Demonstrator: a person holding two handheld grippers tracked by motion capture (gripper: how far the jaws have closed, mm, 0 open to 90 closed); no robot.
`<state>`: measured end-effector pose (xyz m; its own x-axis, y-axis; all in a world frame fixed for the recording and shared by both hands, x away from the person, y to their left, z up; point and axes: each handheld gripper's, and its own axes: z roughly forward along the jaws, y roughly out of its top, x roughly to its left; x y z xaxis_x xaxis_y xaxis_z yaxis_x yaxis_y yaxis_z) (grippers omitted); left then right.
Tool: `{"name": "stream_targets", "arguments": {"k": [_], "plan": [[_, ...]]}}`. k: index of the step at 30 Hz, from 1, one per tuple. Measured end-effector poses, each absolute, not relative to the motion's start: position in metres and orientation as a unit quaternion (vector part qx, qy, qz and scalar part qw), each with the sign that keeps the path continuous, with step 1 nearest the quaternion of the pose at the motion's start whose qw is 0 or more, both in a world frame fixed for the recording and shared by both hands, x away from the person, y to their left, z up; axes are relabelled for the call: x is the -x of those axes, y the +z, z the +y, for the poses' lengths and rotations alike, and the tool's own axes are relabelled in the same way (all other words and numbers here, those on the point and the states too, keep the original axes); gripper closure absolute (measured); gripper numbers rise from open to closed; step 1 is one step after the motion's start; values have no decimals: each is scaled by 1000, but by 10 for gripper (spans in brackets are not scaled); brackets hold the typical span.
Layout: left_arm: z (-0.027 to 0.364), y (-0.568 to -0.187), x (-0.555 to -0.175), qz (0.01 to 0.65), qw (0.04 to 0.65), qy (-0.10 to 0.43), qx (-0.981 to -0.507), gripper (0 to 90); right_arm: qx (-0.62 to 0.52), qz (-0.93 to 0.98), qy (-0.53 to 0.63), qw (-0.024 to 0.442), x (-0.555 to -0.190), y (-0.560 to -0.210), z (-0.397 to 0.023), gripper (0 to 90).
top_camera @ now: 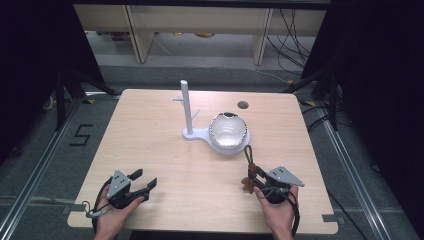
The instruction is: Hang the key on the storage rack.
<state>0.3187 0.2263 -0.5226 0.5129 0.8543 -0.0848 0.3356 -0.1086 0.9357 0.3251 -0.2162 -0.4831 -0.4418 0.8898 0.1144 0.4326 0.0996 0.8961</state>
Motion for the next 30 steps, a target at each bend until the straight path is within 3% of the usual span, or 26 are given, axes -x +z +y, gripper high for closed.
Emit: {"name": "stream_targets", "arguments": {"k": [30], "plan": [[225,-523,-319,428,521,250,-695,330,-432,672,536,272,-324,-465,-204,680]]}}
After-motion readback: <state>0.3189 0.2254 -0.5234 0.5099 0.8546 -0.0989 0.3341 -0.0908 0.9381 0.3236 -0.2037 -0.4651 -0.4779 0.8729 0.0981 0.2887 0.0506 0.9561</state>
